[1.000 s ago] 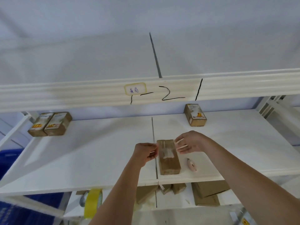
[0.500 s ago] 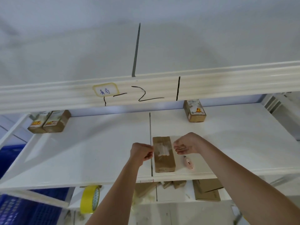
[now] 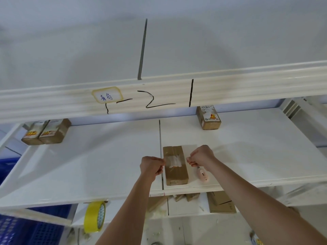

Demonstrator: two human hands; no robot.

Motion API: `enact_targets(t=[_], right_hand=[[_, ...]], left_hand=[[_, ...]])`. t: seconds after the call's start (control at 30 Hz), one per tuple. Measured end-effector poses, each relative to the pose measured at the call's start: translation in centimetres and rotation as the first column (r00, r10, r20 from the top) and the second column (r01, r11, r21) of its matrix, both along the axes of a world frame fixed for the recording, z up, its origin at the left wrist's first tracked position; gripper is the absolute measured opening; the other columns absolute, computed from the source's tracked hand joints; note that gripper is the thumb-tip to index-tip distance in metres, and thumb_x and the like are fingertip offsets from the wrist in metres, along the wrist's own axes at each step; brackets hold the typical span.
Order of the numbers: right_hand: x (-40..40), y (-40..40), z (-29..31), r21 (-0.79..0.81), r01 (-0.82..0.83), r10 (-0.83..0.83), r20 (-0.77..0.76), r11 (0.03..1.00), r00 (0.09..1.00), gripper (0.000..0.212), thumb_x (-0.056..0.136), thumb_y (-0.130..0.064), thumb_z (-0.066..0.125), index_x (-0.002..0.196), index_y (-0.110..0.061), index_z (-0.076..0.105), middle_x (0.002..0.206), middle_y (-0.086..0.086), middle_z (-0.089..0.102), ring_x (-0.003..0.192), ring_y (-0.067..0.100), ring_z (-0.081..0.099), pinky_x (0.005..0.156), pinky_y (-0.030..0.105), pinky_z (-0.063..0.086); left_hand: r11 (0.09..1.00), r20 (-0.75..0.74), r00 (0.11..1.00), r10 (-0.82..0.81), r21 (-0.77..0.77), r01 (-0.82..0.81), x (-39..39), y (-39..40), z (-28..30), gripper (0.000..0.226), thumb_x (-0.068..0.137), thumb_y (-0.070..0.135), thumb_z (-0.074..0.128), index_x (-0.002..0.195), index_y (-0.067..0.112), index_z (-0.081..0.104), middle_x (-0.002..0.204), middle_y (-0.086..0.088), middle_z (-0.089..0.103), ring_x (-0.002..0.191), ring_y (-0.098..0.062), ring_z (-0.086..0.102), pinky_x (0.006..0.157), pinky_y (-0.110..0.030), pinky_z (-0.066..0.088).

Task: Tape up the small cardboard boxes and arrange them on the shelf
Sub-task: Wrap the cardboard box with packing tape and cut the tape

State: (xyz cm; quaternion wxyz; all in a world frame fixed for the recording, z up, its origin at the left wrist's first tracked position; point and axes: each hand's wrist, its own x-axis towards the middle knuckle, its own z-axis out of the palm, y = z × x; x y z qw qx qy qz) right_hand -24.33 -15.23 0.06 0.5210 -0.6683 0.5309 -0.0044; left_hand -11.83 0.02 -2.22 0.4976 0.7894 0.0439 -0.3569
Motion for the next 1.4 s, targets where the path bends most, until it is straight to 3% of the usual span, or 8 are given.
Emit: enact_targets(t=[0.1, 0.27, 0.4, 1.1, 1.33, 1.4], right_hand=[[0.0, 0.3, 0.0, -0.012, 0.007, -0.007, 0.009, 1.000, 1.000, 0.024, 0.082, -0.002, 0.082, 0.100, 0.005, 0.068, 0.086, 0.021, 0.075, 0.076, 0.028, 0.076, 0.077, 0.040, 0.064], [0.0, 0.6, 0.3, 0.069, 0.042, -0.046, 0.058, 0.997, 0.997, 0.024, 0.084, 0.007, 0.076, 0.105, 0.010, 0.064, 0.088, 0.027, 0.072, 0.074, 0.034, 0.076, 0.073, 0.045, 0.064], [0.4, 0.8, 0.7, 0.087, 0.046, -0.050, 0.042, 0.995, 0.998, 0.019, 0.089, 0.010, 0.069, 0.106, 0.011, 0.064, 0.092, 0.029, 0.071, 0.076, 0.037, 0.075, 0.070, 0.044, 0.064], [0.6, 1.6, 0.8, 0.114, 0.079, -0.081, 0.007, 0.990, 0.997, 0.025, 0.087, 0.009, 0.071, 0.110, 0.014, 0.062, 0.100, 0.033, 0.070, 0.086, 0.040, 0.075, 0.080, 0.048, 0.062], [0.6, 1.7, 0.7, 0.101, 0.082, -0.083, 0.002, 0.991, 0.997, 0.025, 0.085, 0.010, 0.073, 0.108, 0.013, 0.063, 0.097, 0.032, 0.070, 0.081, 0.039, 0.075, 0.064, 0.040, 0.063], [0.7, 1.9, 0.4, 0.084, 0.086, -0.086, -0.006, 0.993, 0.996, 0.023, 0.086, 0.008, 0.073, 0.107, 0.012, 0.064, 0.096, 0.031, 0.071, 0.080, 0.037, 0.076, 0.067, 0.041, 0.064]], left_hand=[[1.000, -0.011, 1.000, 0.004, 0.009, -0.004, 0.0, 0.1, 0.0, 0.011, 0.080, 0.007, 0.084, 0.085, 0.004, 0.074, 0.086, -0.012, 0.073, 0.074, -0.025, 0.073, 0.065, -0.033, 0.064], [1.000, -0.052, 0.999, 0.005, -0.012, -0.005, 0.0, 0.1, 0.0, 0.015, 0.079, 0.006, 0.084, 0.089, 0.003, 0.073, 0.092, -0.012, 0.073, 0.079, -0.030, 0.075, 0.077, -0.043, 0.064], [1.000, -0.048, 0.999, -0.003, -0.017, 0.002, 0.0, 0.1, -0.2, 0.015, 0.081, 0.005, 0.082, 0.091, 0.001, 0.072, 0.094, -0.012, 0.073, 0.080, -0.030, 0.075, 0.075, -0.041, 0.064], [1.000, -0.135, 0.991, -0.016, -0.024, 0.013, -0.1, 0.5, -0.4, 0.022, 0.083, -0.004, 0.078, 0.101, -0.006, 0.067, 0.101, -0.019, 0.070, 0.088, -0.033, 0.073, 0.079, -0.043, 0.063], [1.000, -0.133, 0.991, -0.012, -0.020, 0.009, -0.1, 0.6, -0.7, 0.021, 0.083, -0.002, 0.078, 0.101, -0.007, 0.068, 0.103, -0.021, 0.071, 0.089, -0.034, 0.074, 0.083, -0.046, 0.062], [0.999, -0.134, 0.991, -0.009, -0.032, 0.004, -0.1, 0.7, -0.9, 0.021, 0.084, -0.002, 0.078, 0.101, -0.008, 0.068, 0.103, -0.022, 0.071, 0.090, -0.035, 0.074, 0.085, -0.047, 0.062]])
